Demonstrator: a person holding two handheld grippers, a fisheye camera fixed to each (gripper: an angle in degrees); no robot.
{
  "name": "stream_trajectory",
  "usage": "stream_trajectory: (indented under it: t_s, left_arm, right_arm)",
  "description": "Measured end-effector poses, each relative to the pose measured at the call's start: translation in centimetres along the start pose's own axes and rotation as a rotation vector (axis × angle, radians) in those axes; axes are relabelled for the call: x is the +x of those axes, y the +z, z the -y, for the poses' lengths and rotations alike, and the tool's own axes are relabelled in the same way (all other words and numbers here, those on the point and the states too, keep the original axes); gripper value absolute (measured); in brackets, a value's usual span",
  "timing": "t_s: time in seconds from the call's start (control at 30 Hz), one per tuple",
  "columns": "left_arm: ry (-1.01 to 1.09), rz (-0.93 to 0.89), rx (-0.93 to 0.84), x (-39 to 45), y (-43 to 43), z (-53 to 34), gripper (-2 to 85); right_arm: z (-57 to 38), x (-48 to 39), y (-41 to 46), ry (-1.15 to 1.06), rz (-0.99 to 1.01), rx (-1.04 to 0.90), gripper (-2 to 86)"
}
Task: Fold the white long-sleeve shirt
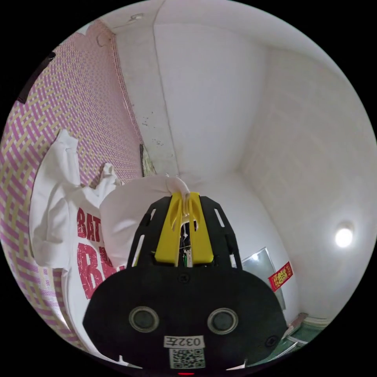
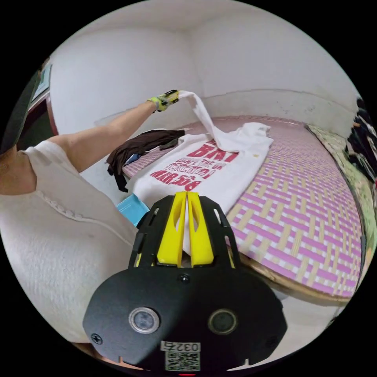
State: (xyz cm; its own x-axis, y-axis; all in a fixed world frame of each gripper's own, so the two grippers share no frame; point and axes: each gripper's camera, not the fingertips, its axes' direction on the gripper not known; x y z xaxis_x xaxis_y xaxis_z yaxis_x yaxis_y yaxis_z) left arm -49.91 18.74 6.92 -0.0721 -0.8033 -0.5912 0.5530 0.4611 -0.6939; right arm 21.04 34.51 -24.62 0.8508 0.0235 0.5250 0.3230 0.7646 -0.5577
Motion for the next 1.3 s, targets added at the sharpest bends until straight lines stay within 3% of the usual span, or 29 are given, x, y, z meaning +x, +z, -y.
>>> stream_trajectory:
  t_s: [0.23, 0.43, 0.63, 0.73, 0.8, 0.9, 1.0, 1.13, 1.3]
  left_arm:
    - [0.101, -0.049, -0.126, 3.1, 4.8, -1.5, -1.5]
    - [0.25, -0.122, -0.337, 7.6, 11.1, -5.6, -1.6]
    - [0.551, -0.263, -0.853, 15.3, 19.9, -20.5, -1.5]
    - [0.701, -0.165, -1.145, 16.2, 23.1, -32.6, -1.6]
    - [0.8, 0.03, -1.312, 14.0, 24.8, -41.6, -1.6]
    - [0.859, 0.296, -1.419, 10.1, 26.5, -49.2, -1.6]
    - [0.792, 0.256, -1.438, 8.7, 27.1, -52.3, -1.6]
    - [0.853, 0.309, -1.387, 10.2, 26.4, -53.6, -1.6]
    - [0.945, 0.479, -1.284, 13.7, 24.4, -50.7, -1.6]
  right_arm:
    - [-1.5, 1.6, 1.4, 0.04, 0.058, -0.07, -1.0]
    - [-1.0, 3.1, 2.8, 0.053, 0.107, -0.171, -1.0]
    - [0.8, 7.2, -0.9, 0.087, 0.134, -0.046, -1.0]
    - [2.3, 10.1, -1.8, 0.112, 0.075, -0.025, -1.0]
    - [3.7, 13.2, -1.9, 0.154, 0.031, -0.025, -1.0]
    - [5.6, 16.7, -1.3, 0.192, 0.093, -0.028, -1.0]
    - [7.7, 19.0, -0.1, 0.209, 0.09, -0.054, -1.0]
    - [9.6, 21.0, 0.7, 0.229, 0.102, -0.062, -1.0]
    - [10.4, 22.6, -0.4, 0.257, 0.131, -0.005, -0.9]
